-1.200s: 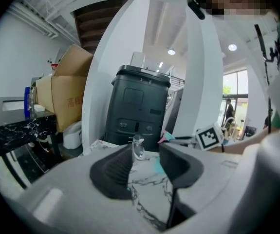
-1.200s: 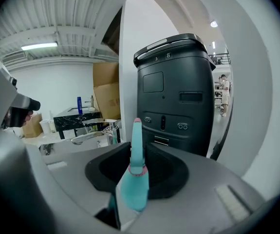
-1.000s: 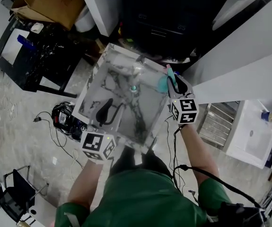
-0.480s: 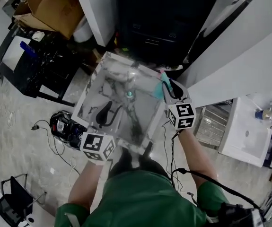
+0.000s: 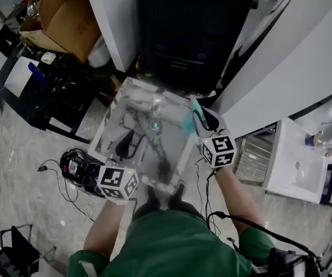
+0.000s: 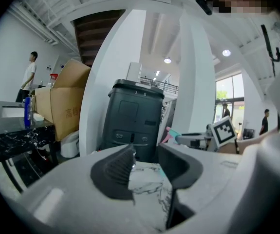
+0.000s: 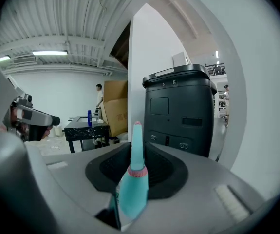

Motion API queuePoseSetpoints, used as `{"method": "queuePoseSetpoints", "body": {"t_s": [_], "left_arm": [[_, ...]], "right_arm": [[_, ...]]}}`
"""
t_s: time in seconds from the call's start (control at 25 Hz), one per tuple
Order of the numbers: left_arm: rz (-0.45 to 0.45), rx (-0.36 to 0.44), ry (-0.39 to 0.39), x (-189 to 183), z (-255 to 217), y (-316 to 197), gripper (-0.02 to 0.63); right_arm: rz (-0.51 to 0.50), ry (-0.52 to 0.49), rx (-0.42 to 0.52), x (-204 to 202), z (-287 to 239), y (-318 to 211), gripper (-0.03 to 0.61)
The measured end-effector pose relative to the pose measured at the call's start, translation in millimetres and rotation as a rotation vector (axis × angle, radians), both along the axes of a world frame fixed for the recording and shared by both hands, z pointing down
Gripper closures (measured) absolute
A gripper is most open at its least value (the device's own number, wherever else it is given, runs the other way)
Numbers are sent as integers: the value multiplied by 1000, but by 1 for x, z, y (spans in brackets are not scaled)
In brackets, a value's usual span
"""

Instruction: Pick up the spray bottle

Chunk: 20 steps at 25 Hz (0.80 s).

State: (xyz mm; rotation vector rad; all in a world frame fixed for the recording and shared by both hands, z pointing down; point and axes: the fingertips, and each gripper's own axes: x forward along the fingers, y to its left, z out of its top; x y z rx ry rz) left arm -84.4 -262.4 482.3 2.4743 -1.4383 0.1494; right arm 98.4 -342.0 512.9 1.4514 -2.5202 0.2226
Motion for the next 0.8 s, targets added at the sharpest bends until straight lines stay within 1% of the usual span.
{"method": "queuePoseSetpoints", "body": {"t_s": [0.48,0.8], "left_arm": [[9,48,7,2,-28,0,454],[-2,75,14,-1,-42,6,456]], "right_arm": [[-36,-50,30,-8,-49,18,489],[-68,-78,54,-11,-86,35,489]]}}
